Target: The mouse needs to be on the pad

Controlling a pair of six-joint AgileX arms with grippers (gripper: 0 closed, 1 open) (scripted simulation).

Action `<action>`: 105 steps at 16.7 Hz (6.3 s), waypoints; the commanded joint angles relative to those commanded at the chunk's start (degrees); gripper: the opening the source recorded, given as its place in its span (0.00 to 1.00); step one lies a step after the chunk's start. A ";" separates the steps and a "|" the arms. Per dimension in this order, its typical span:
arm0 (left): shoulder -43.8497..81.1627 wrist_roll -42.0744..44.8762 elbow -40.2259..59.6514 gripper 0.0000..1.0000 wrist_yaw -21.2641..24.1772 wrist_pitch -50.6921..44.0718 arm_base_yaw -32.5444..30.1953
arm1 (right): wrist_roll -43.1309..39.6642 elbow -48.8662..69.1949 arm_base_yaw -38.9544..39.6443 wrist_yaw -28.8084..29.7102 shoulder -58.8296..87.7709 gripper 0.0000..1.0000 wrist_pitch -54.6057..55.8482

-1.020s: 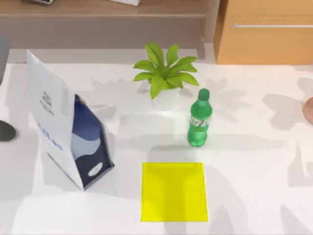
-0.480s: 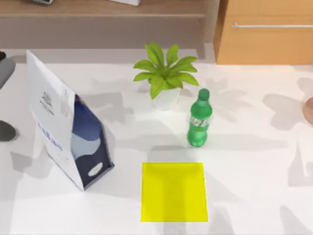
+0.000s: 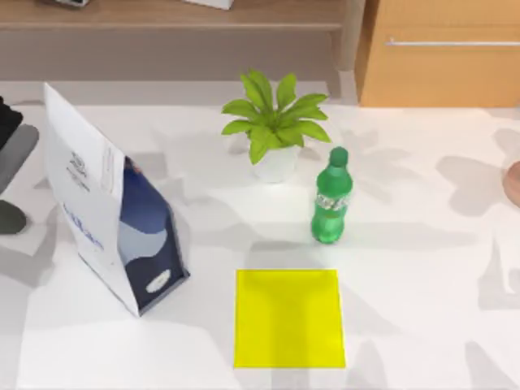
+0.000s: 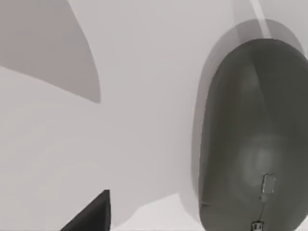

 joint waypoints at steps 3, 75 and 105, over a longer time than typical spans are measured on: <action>2.74 0.18 -4.65 1.00 0.01 7.69 0.16 | 0.00 0.00 0.00 0.00 0.00 1.00 0.00; -3.61 14.56 2.96 0.00 -1.49 -6.66 -59.96 | 0.00 0.00 0.00 0.00 0.00 1.00 0.00; -0.76 14.78 -3.35 0.08 -1.47 2.52 -59.78 | 0.00 0.00 0.00 0.00 0.00 1.00 0.00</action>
